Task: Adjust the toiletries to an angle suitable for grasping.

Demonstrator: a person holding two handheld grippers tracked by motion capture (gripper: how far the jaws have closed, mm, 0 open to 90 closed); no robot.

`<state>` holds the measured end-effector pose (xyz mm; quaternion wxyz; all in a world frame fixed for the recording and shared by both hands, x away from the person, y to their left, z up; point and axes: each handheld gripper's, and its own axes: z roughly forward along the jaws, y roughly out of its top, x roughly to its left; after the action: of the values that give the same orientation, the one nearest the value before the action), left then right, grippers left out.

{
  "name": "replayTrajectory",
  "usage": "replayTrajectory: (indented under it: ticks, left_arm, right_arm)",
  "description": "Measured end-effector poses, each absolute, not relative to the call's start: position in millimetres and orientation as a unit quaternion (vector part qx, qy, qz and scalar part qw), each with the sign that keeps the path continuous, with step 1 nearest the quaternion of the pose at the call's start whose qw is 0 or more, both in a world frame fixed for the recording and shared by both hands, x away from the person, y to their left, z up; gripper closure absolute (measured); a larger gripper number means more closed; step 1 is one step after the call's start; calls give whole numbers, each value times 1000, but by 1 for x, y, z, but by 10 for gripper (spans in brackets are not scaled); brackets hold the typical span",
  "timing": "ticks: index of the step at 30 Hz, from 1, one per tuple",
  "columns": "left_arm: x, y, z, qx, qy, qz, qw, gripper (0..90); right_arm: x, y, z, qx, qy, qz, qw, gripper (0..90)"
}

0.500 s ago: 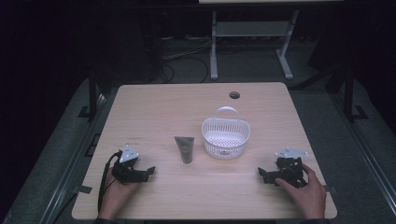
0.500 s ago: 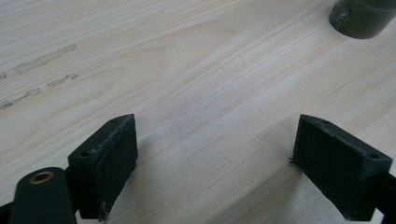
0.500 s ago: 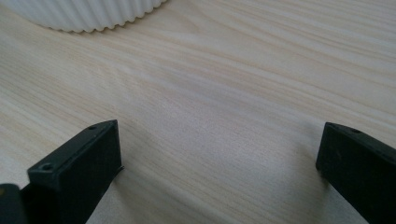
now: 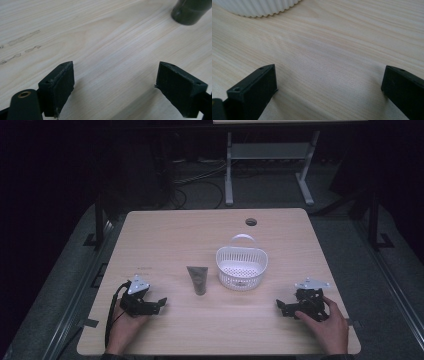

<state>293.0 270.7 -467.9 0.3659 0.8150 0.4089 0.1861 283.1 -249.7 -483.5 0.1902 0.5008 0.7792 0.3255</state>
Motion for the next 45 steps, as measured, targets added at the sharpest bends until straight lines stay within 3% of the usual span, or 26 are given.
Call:
replayTrajectory:
  ticks: [8,13,14,15,18,22,45]
  left_arm:
    - [291,270,-455,818,397,172,380,352]
    - [290,270,-445,823,390,152,385,564]
    - [290,270,-443,825,388,146,384,645]
    - [290,270,-441,827,385,144,384,645]
    - [289,269,-437,831,381,138,381,797]
    - [290,267,-431,836,378,135,374,895]
    - [299,246,-392,839,340,109,410,897]
  right_arm:
    - [283,-250,-484,501,779,325,190,0]
    - [283,-250,-484,501,779,325,190,0]
    - [283,-250,-484,501,779,325,190,0]
    - [283,-250,-484,501,779,325,190,0]
    - [283,-250,-484,501,779,325,190,0]
    - [283,-250,-484,501,779,325,190,0]
    - [283,-250,-484,500,780,325,191,0]
